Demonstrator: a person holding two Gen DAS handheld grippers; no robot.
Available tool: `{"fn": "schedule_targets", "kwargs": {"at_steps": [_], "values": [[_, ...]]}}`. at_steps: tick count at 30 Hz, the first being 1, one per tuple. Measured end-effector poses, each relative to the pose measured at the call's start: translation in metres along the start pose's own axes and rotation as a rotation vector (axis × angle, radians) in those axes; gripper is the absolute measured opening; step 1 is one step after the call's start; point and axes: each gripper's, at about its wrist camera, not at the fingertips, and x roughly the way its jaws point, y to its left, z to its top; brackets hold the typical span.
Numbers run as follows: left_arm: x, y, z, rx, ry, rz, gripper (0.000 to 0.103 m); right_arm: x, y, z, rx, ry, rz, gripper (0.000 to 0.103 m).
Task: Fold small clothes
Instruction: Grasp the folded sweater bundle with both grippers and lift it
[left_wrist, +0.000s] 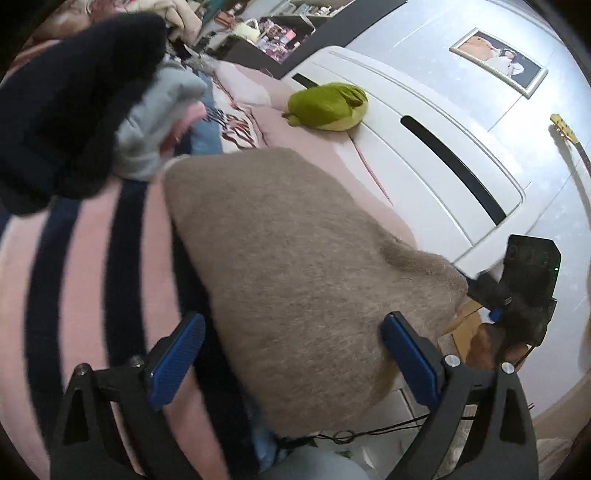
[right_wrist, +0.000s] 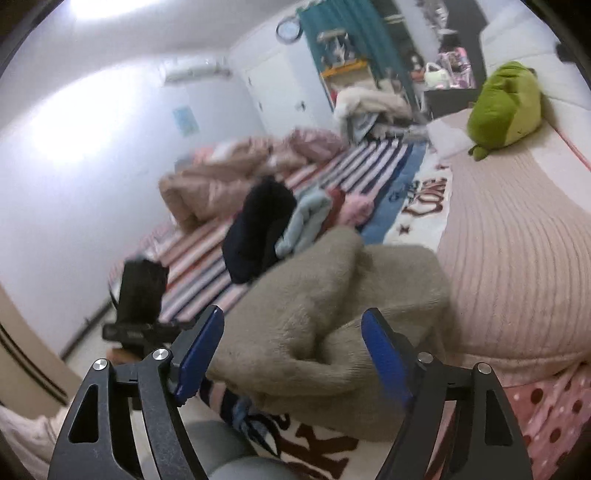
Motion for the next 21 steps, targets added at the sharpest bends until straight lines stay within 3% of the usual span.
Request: {"fn": "schedule_targets", "kwargs": {"at_steps": [1,3,4,6,10,14,18,21], "values": [[0.003,-0.002,0.0,0.001,0.005,-0.007,0.092,0.01,0.001,-0.002,0.0,0.03,-0.039,0.072],[0.01,-0.006,0.003,0.008,0.005,-0.006,0.089,0.022,0.003,-0.012,-0.015,0.054,-0.06,0.04],[0.011,-0.009,0.005,0.02,0.0,0.001,0.086,0.026,0.002,-0.016,-0.008,0.056,-0.06,0.011],[0.011,-0.018,0.01,0.038,-0.023,0.011,0.079,0.02,-0.004,-0.022,0.025,0.01,-0.081,0.011],[0.011,-0.056,0.03,0.135,-0.05,-0.04,0.077,-0.02,-0.024,-0.025,0.084,-0.101,-0.161,0.009],[0.027,-0.084,0.038,0.214,-0.006,-0.093,0.09,-0.033,-0.061,-0.043,0.179,-0.062,-0.226,0.008],[0.033,-0.08,0.038,0.218,0.029,0.02,0.099,-0.01,-0.075,-0.068,0.206,0.02,-0.237,0.009],[0.031,-0.059,0.034,0.171,0.08,0.102,0.102,-0.006,-0.076,-0.069,0.203,0.012,-0.26,0.034]]}}
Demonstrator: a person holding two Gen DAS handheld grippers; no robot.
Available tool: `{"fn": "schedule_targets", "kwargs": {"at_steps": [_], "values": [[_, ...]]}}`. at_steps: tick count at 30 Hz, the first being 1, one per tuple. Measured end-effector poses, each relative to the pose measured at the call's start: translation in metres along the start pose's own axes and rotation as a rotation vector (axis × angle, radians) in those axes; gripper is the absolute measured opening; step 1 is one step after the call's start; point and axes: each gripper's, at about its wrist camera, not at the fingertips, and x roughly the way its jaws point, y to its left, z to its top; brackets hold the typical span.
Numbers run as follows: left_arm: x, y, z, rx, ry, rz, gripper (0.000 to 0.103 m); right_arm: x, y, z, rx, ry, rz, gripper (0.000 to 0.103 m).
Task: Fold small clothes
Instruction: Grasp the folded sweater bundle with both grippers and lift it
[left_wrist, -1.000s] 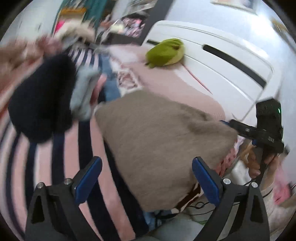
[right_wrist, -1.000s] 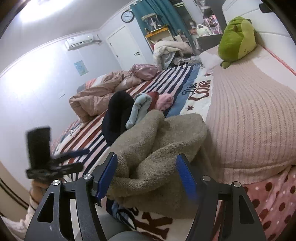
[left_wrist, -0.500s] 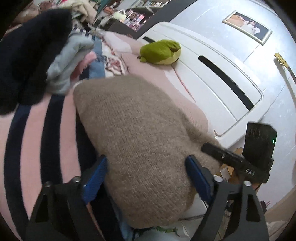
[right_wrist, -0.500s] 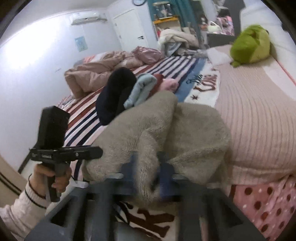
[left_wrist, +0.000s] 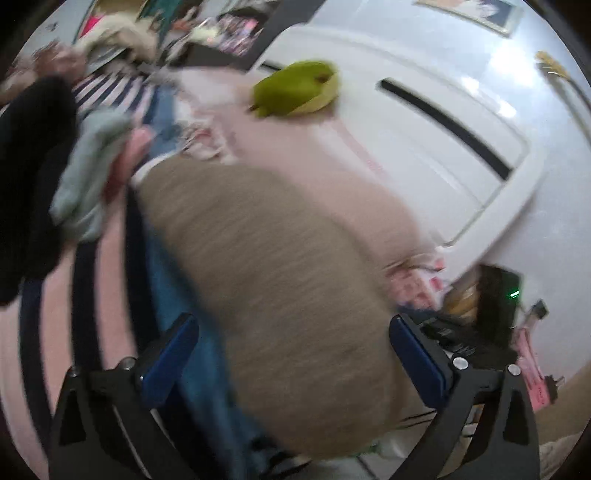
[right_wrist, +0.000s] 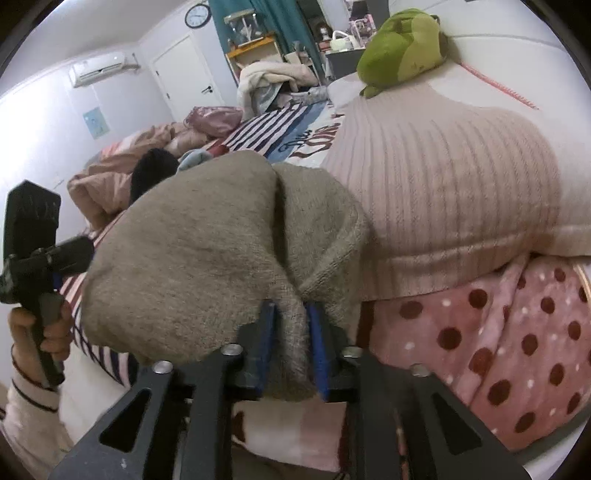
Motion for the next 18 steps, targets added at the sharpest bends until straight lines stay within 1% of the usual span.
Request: {"fn": "schedule_targets", "kwargs": {"at_steps": [1,2,3,5,8,9,10,11,12,13,15,18], "values": [[-0.002,0.009,-0.004,-0.033,0.013,-0.025,0.102,0.002,-0.001,0.002,-0.003,0.006,-0.012,0.05],[-0.002,0.018,-0.006,-0.073,0.022,-0.052,0.102,0.005,-0.003,0.004,-0.005,0.022,-0.006,0.062],[-0.001,0.024,-0.009,-0.109,0.034,-0.075,0.102,0.008,-0.005,0.006,0.002,0.039,0.01,0.063],[0.007,0.036,-0.017,-0.2,0.057,-0.161,0.102,0.014,-0.016,0.008,0.049,0.084,0.077,0.063],[0.024,0.046,-0.026,-0.298,0.07,-0.26,0.102,0.023,-0.027,0.008,0.087,0.12,0.152,0.063],[0.028,0.047,-0.029,-0.322,0.068,-0.281,0.102,0.024,-0.029,0.007,0.092,0.127,0.168,0.063],[0.031,0.048,-0.031,-0.339,0.061,-0.283,0.102,0.026,-0.031,0.006,0.1,0.134,0.185,0.063],[0.031,0.045,-0.031,-0.335,0.05,-0.275,0.099,0.029,-0.036,0.005,0.123,0.142,0.212,0.063],[0.03,0.041,-0.031,-0.319,0.037,-0.269,0.086,0.032,-0.04,0.005,0.145,0.149,0.233,0.063],[0.027,0.036,-0.03,-0.297,0.025,-0.254,0.081,0.035,-0.044,0.004,0.169,0.156,0.253,0.063],[0.02,0.025,-0.027,-0.26,0.022,-0.22,0.064,0.038,-0.049,0.001,0.208,0.164,0.288,0.063],[0.01,0.016,-0.025,-0.222,0.024,-0.184,0.054,0.041,-0.05,-0.001,0.246,0.171,0.331,0.063]]}}
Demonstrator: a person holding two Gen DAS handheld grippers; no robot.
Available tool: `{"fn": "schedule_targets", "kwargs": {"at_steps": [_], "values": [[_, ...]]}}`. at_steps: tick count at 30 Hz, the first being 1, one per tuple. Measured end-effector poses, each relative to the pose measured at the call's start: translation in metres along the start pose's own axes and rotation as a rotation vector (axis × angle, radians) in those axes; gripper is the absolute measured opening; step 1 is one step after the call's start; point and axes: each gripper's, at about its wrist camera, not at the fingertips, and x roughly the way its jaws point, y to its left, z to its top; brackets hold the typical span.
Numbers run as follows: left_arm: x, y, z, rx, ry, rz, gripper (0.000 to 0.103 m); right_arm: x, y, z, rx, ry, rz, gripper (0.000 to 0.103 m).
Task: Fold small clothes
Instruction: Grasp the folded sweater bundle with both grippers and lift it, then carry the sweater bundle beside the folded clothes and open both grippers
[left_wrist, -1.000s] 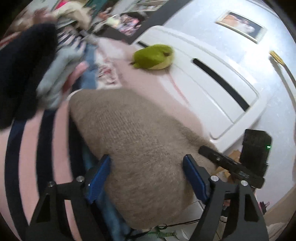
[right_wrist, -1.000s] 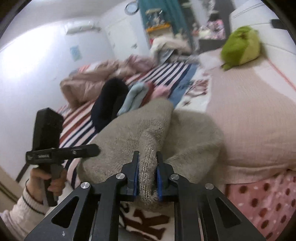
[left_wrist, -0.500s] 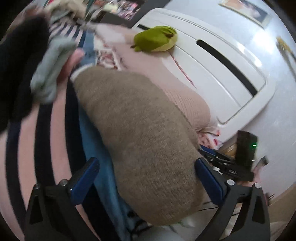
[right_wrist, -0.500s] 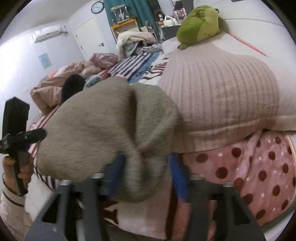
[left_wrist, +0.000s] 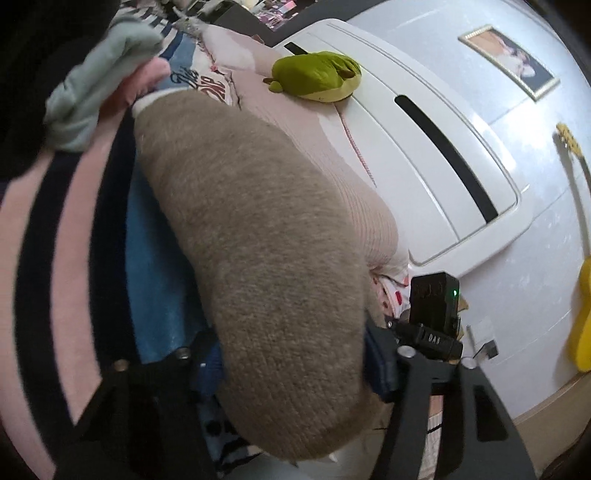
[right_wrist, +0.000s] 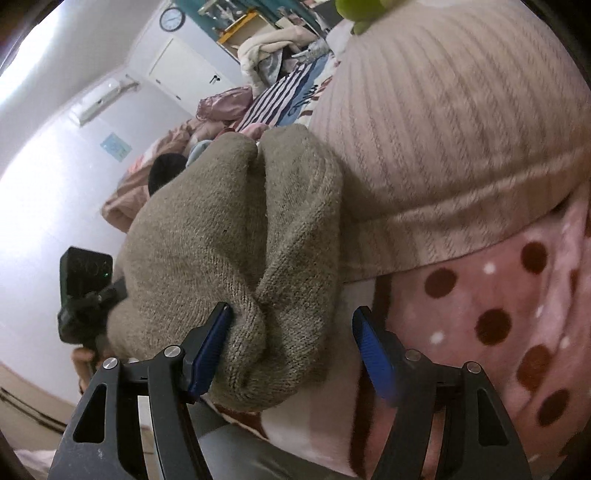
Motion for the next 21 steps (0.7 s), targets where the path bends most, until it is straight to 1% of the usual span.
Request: {"fn": "schedule_targets", "kwargs": {"at_steps": [1,3,5,7,8,10,11,12,13,14,15,16,17,19,20,21], "values": [[-0.004,-0.001,-0.001,0.003,-0.003,0.001,0.053,0.002,0.001,0.0,0.006,0.002,0.016,0.063],[-0.015,-0.002,-0.003,0.004,-0.016,-0.018,0.051,0.004,0.01,-0.002,-0.002,-0.016,0.065,0.058],[-0.038,-0.003,-0.008,0.024,-0.043,-0.005,0.051,0.013,0.031,-0.007,-0.054,0.002,0.091,0.055],[-0.068,0.001,-0.012,0.039,-0.074,0.02,0.051,0.028,0.052,-0.014,-0.1,0.052,0.131,0.055],[-0.084,0.005,-0.014,0.042,-0.083,0.037,0.051,0.04,0.063,-0.019,-0.112,0.094,0.178,0.055],[-0.106,0.016,-0.018,0.024,-0.076,0.08,0.052,0.06,0.077,-0.026,-0.118,0.164,0.234,0.055],[-0.113,0.023,-0.022,0.008,-0.054,0.105,0.056,0.071,0.082,-0.027,-0.126,0.196,0.244,0.057],[-0.116,0.026,-0.024,0.007,-0.021,0.127,0.06,0.076,0.085,-0.025,-0.134,0.205,0.236,0.058],[-0.117,0.03,-0.026,0.013,0.015,0.14,0.062,0.079,0.087,-0.022,-0.142,0.203,0.222,0.064],[-0.118,0.032,-0.028,0.022,0.023,0.148,0.067,0.08,0.088,-0.019,-0.149,0.201,0.204,0.072],[-0.12,0.036,-0.029,0.027,0.021,0.149,0.077,0.084,0.09,-0.014,-0.158,0.205,0.197,0.076],[-0.12,0.038,-0.029,0.031,0.024,0.141,0.081,0.088,0.092,-0.01,-0.174,0.221,0.192,0.078],[-0.119,0.043,-0.03,0.025,0.03,0.119,0.083,0.094,0.095,-0.006,-0.189,0.237,0.183,0.078],[-0.116,0.053,-0.031,-0.018,0.018,0.061,0.083,0.101,0.094,0.001,-0.205,0.262,0.168,0.078],[-0.111,0.058,-0.033,-0.041,0.014,0.035,0.083,0.109,0.094,0.003,-0.192,0.28,0.175,0.077],[-0.106,0.06,-0.033,-0.047,0.0,0.028,0.08,0.113,0.091,0.001,-0.174,0.292,0.189,0.076]]}}
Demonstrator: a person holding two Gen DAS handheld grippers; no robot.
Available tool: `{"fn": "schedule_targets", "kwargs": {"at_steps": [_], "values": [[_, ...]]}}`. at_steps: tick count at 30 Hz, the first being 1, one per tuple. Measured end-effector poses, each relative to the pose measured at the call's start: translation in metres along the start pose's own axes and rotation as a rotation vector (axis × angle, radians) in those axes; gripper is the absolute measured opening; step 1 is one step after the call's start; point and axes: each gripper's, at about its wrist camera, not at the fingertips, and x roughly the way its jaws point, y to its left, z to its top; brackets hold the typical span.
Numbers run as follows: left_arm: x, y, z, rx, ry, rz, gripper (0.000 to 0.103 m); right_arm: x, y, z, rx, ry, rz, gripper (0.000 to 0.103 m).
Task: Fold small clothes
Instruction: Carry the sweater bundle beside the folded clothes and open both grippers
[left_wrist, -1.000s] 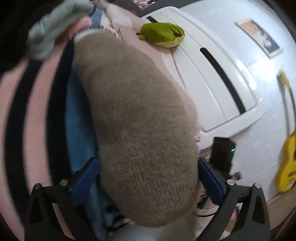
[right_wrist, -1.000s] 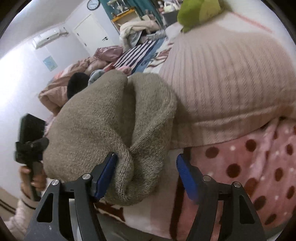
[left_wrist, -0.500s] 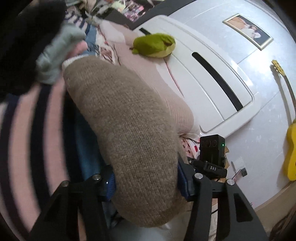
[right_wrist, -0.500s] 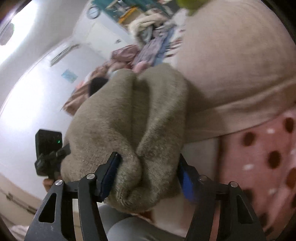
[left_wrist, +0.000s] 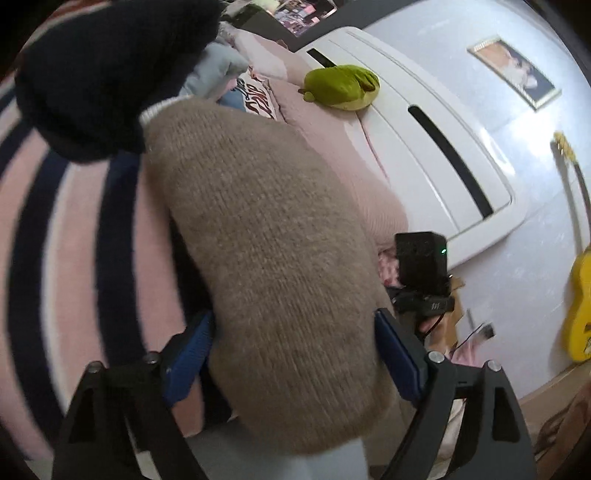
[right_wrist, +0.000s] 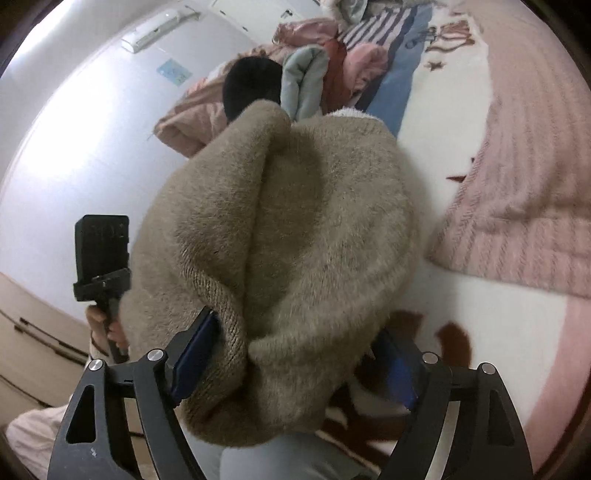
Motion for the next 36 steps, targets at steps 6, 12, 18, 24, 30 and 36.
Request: {"fn": "schedule_targets", "kwargs": {"at_steps": [6,12,18,24,30,36], "values": [[-0.019,-0.001,0.008,0.017,-0.112,0.033,0.054,0.007,0.01,0.014,0.058,-0.056,0.1,0.045],[-0.085,0.019,0.011,0.015,-0.213,0.065,0.052,0.056,0.071,0.045,-0.038,-0.004,0.09,0.042],[-0.194,0.05,0.015,0.038,-0.353,0.211,0.051,0.148,0.155,0.08,-0.16,0.06,0.151,0.042],[-0.282,0.104,0.031,0.002,-0.411,0.389,0.051,0.264,0.231,0.117,-0.239,0.102,0.168,0.042],[-0.342,0.181,0.025,-0.117,-0.433,0.479,0.052,0.352,0.264,0.148,-0.259,0.144,0.189,0.042],[-0.349,0.213,0.005,-0.191,-0.433,0.581,0.065,0.382,0.281,0.147,-0.333,0.2,0.186,0.05]]}}
